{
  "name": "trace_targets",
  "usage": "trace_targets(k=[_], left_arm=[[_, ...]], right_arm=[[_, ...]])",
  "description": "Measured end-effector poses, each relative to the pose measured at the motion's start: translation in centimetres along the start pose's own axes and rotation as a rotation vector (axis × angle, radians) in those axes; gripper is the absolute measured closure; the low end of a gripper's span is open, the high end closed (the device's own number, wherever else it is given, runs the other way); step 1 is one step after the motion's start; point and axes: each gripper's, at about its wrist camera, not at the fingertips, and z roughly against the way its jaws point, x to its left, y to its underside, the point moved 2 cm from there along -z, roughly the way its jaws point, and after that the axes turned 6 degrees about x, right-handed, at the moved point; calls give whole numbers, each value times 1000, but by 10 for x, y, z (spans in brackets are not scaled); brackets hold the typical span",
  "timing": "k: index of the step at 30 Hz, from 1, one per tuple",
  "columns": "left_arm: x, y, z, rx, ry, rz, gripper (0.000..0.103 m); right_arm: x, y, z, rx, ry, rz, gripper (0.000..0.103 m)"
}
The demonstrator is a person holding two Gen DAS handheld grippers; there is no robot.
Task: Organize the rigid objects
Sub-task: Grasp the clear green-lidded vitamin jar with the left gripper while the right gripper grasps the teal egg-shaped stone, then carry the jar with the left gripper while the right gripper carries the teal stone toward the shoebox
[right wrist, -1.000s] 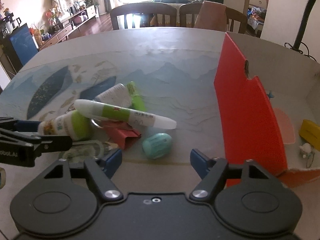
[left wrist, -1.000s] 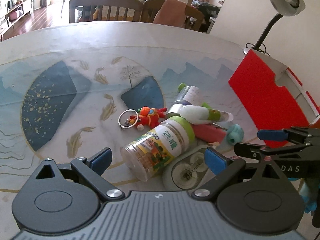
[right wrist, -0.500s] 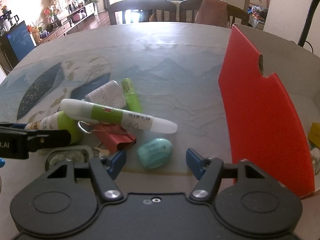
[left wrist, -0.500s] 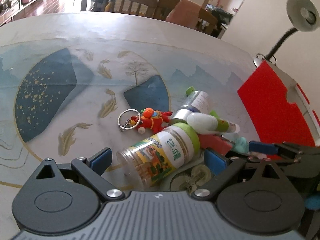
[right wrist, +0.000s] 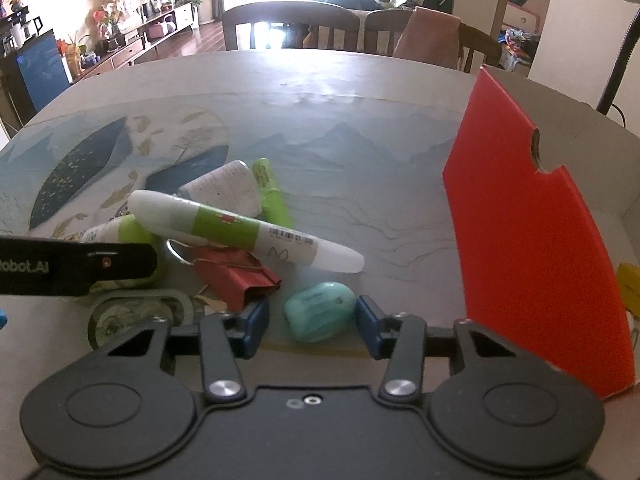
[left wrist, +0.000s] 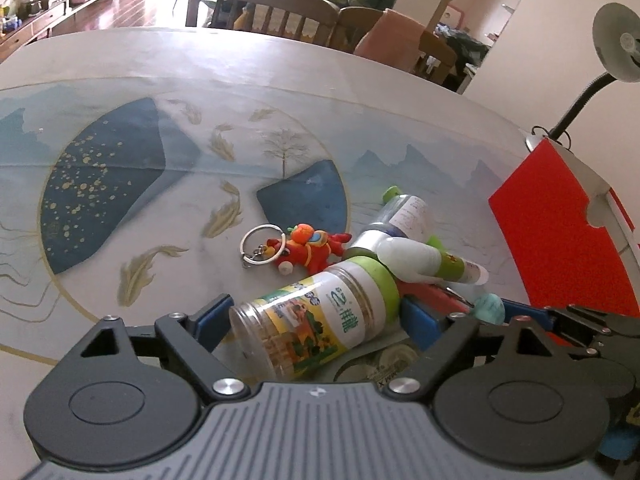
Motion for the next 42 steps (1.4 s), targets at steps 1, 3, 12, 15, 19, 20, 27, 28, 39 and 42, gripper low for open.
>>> trace_targets(k=[1, 3, 12, 15, 19, 20, 27, 28, 39, 42], left_arm=[[0, 1, 0, -2, -4, -1, 13], [-1, 2, 1, -5, -4, -9, 13], [3, 5, 8, -3, 4, 0, 14], [8, 5, 13, -1, 6, 6, 14], [14, 7, 22, -4, 4, 16, 14], [16, 8, 24, -3, 2, 20, 14], [22, 10, 44, -7, 12, 37, 14], [21, 10, 48, -7, 11, 34, 14], [-8, -2, 96, -28, 82, 9, 14], [-25, -6, 106, -41, 110, -16, 14]], right_arm=[[0, 0, 1, -1, -2, 3, 66], [1, 0, 1, -2, 1, 6, 66], [-3, 6, 19, -12, -7, -27, 66], [-3, 9, 31, -17, -22, -32, 66], [-4, 11, 49, -27, -45, -34, 66], [-4, 12, 55, -30, -50, -35, 66], [-6, 11, 86, -57, -77, -45, 66], [-7, 11, 90, -63, -78, -48, 66], [-23, 8, 142, -126, -105, -90, 66], [-29, 7, 152, -147, -102, -101, 66]])
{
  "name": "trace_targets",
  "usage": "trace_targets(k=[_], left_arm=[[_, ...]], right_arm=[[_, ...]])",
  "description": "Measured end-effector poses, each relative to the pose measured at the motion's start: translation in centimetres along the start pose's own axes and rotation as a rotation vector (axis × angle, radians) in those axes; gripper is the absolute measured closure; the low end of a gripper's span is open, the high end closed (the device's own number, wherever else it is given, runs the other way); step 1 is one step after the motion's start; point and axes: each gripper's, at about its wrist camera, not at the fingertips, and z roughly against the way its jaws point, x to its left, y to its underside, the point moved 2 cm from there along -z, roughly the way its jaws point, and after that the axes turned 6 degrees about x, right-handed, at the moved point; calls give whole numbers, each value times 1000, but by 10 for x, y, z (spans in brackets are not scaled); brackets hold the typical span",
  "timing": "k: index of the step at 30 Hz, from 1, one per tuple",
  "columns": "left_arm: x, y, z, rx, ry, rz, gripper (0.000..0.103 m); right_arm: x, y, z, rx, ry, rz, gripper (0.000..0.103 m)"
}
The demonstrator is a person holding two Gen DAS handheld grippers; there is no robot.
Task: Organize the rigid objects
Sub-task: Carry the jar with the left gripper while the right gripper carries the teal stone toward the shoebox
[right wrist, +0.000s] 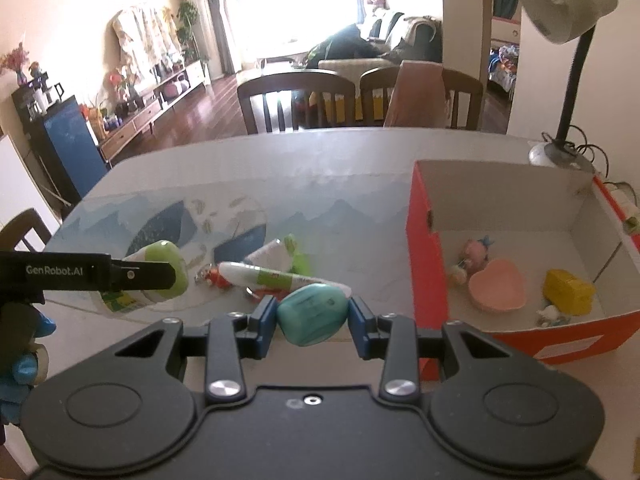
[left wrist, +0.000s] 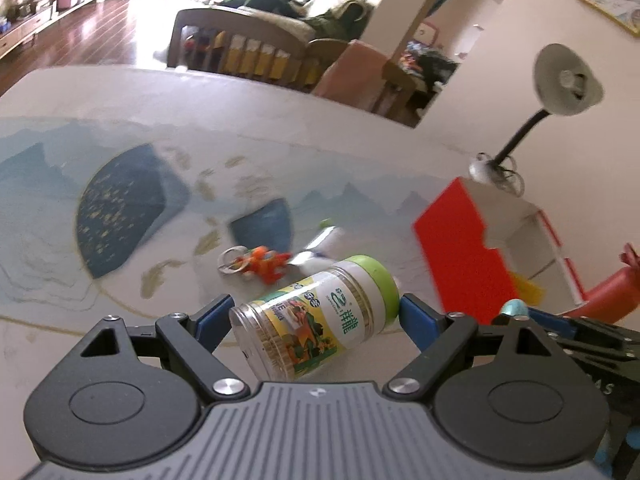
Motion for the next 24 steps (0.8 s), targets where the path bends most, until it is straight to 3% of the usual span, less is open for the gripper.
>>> trace_targets(k=[12, 24], left_arm=[[-75, -9, 0, 9, 81, -146, 14], [-157, -14, -42, 85, 126, -285, 14]], right_arm=[[-44, -8, 23, -54, 54, -48, 66], [-120, -17, 25, -64, 139, -148, 66]])
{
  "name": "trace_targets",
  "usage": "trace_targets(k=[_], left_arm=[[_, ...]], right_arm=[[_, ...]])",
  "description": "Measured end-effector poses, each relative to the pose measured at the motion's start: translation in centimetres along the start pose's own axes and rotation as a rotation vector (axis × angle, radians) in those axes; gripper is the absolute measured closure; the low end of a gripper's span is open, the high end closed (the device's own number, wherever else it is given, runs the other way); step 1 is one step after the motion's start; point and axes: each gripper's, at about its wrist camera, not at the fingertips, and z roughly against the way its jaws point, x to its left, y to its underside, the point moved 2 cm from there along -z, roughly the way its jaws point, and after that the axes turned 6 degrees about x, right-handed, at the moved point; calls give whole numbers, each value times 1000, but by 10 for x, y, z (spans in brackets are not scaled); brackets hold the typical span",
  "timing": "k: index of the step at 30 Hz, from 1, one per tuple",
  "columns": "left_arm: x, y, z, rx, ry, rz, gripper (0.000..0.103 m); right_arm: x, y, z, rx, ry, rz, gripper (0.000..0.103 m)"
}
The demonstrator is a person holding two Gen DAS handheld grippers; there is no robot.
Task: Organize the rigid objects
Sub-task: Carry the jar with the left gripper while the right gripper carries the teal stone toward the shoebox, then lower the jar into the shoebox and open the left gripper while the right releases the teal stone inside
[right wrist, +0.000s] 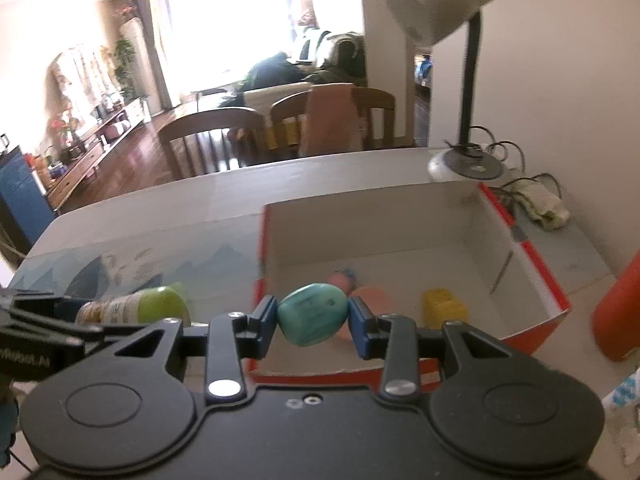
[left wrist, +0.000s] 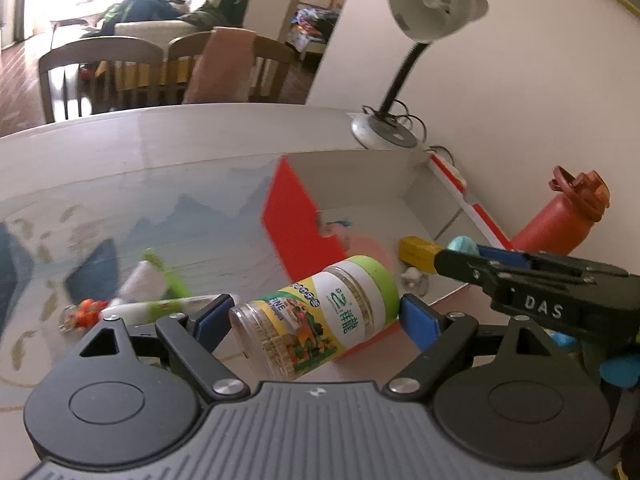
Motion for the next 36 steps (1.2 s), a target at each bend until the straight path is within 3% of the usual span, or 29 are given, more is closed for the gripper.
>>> trace_targets(k=[6, 16, 26, 36], left_arm=[[-33, -17, -27, 29, 27, -69, 14], [-77, -38, -84, 79, -18, -193, 14], [-91, -58, -136, 145, -47, -192, 14], [-106, -54, -170, 209, -99, -251, 14]], right_arm=[[-27, -18, -15, 12, 15, -45, 66], [-59, -36, -63, 81, 52, -95, 66], [-77, -45, -101, 155, 88, -75, 66], [-77, -43, -140, 252, 113, -14, 66]])
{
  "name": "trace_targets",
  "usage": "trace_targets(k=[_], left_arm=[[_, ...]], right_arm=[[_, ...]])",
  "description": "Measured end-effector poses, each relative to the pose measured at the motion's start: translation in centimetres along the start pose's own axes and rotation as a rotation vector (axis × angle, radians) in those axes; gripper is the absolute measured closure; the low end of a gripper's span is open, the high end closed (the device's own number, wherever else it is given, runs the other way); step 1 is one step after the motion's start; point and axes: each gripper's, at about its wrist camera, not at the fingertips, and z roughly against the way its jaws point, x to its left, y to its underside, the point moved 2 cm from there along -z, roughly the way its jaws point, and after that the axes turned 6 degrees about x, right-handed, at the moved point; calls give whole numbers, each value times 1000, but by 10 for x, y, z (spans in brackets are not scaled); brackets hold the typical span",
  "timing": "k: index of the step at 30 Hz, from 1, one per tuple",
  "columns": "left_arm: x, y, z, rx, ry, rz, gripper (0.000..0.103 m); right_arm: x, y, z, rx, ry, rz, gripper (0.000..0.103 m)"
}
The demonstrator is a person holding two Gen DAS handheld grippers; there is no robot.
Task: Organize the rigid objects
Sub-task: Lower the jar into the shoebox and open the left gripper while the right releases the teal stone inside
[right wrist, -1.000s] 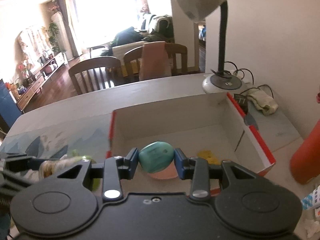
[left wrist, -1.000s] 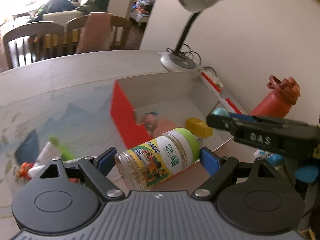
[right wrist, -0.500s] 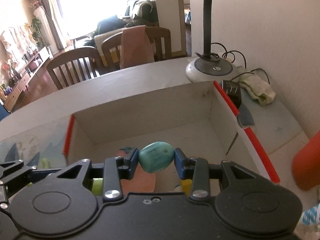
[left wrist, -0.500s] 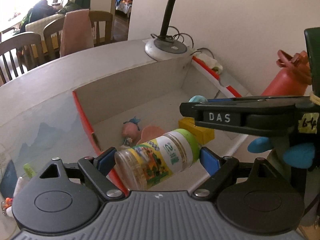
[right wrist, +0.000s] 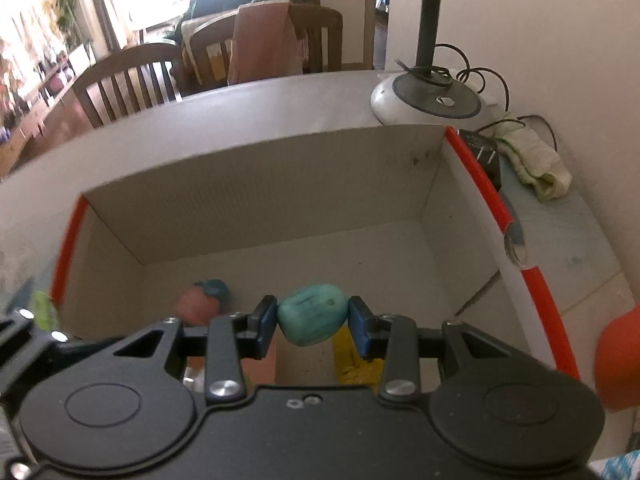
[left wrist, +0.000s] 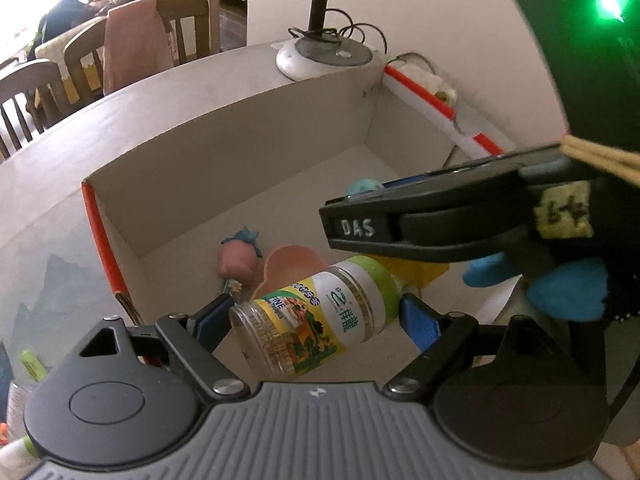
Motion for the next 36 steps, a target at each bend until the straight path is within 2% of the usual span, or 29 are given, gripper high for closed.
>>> trace_targets(k=[10, 15, 21, 27, 36], left_arm=[[-1, -6, -16, 68, -38, -15, 14], [2, -8, -17, 84, -39, -11, 13], [5, -10, -16, 77, -17, -5, 13], [5, -5, -7, 59, 20, 10, 13], [8, 3, 19, -17, 41, 19, 13]], right_arm=[[1, 0, -11, 75, -25, 12, 64], [0, 0, -11, 72, -28, 6, 60], [-2, 0, -4, 37, -31, -11, 41], [-7, 3, 7, 12, -38, -25, 40], [-4, 8, 41, -54, -88, -43, 34]])
